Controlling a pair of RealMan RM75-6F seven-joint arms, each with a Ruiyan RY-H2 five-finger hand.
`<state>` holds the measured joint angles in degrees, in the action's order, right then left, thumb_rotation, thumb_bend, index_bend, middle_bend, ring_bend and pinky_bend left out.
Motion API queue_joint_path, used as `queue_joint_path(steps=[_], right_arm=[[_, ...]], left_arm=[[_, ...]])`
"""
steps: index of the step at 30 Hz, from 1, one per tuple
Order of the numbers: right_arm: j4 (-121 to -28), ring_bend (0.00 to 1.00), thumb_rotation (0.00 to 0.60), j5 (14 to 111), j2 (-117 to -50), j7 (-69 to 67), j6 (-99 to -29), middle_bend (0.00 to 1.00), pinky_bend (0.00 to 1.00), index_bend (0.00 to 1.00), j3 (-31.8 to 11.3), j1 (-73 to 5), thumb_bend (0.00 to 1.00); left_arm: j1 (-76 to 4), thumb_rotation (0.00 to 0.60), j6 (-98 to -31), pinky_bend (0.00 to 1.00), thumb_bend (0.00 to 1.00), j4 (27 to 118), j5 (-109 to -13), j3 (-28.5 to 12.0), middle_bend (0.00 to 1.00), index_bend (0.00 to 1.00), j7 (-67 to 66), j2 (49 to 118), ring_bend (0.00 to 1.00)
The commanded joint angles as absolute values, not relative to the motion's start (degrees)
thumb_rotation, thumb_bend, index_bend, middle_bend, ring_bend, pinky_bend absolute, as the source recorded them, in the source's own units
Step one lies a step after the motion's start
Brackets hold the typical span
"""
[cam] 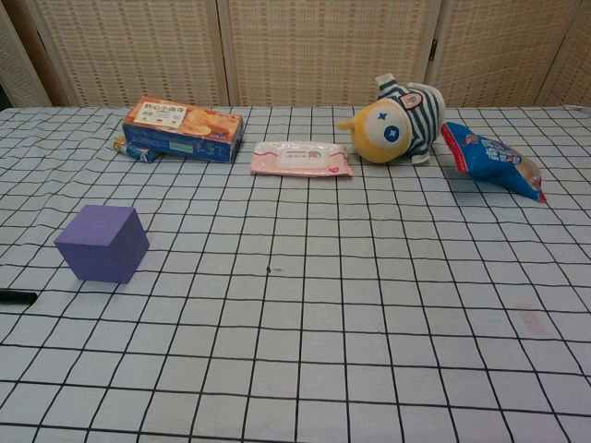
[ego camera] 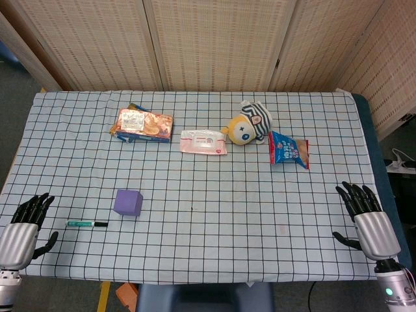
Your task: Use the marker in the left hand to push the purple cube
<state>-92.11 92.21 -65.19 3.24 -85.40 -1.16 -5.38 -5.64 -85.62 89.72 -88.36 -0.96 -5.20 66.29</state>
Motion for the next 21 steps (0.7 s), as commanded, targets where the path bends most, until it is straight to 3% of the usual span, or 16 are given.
queue_joint_path(steps=[1, 5, 8, 10, 12, 16, 21], right_arm=[[-92.1, 0.00, 0.600, 92.5, -65.2, 3.2, -85.6, 0.00, 0.00, 0.00, -1.0, -5.2, 0.00], [-92.1, 0.00, 0.600, 92.5, -64.9, 3.1, -86.7, 0.00, 0.00, 0.00, -1.0, -4.7, 0.00], [-92.3, 0.00, 0.600, 92.1, -64.6, 3.1, -87.2, 0.00, 0.00, 0.00, -1.2, -4.4, 0.00], [-92.5, 0.00, 0.600, 92.0, -64.4, 3.2, -87.2, 0.00, 0.00, 0.00, -1.2, -4.3, 0.00], [-92.7, 0.00, 0.600, 92.1, -64.4, 3.4, -87.4, 0.00, 0.00, 0.00, -1.2, -4.2, 0.00], [-92.8, 0.00, 0.600, 92.4, -64.6, 4.0, -86.9, 0.00, 0.00, 0.00, -0.9, -4.3, 0.00], [-92.9, 0.00, 0.600, 92.2, -64.7, 4.1, -85.3, 0.00, 0.00, 0.00, -0.6, -4.8, 0.00]], left_arm=[[-5.7, 0.600, -85.2, 0.11, 0.38, 90.0, -88.2, -0.9, 0.00, 0.00, -5.7, 66.4, 0.00], [-6.4, 0.600, -84.8, 0.13, 0.38, 90.0, -88.7, -1.0, 0.00, 0.00, -6.6, 67.5, 0.00], [-7.0, 0.600, -84.9, 0.26, 0.38, 88.1, -90.4, -0.9, 0.03, 0.00, -8.8, 69.6, 0.05], [-7.6, 0.600, -84.3, 0.58, 0.38, 87.0, -91.3, -0.6, 0.06, 0.00, -10.4, 70.7, 0.27], [-8.3, 0.600, -83.2, 0.80, 0.38, 86.1, -92.2, 0.0, 0.12, 0.02, -12.5, 71.7, 0.49], [-9.3, 0.600, -82.2, 0.94, 0.38, 82.6, -93.7, 0.4, 0.24, 0.08, -17.4, 74.8, 0.70], [-10.7, 0.600, -79.0, 1.00, 0.38, 78.4, -93.1, 0.7, 0.23, 0.12, -20.5, 78.0, 0.76]])
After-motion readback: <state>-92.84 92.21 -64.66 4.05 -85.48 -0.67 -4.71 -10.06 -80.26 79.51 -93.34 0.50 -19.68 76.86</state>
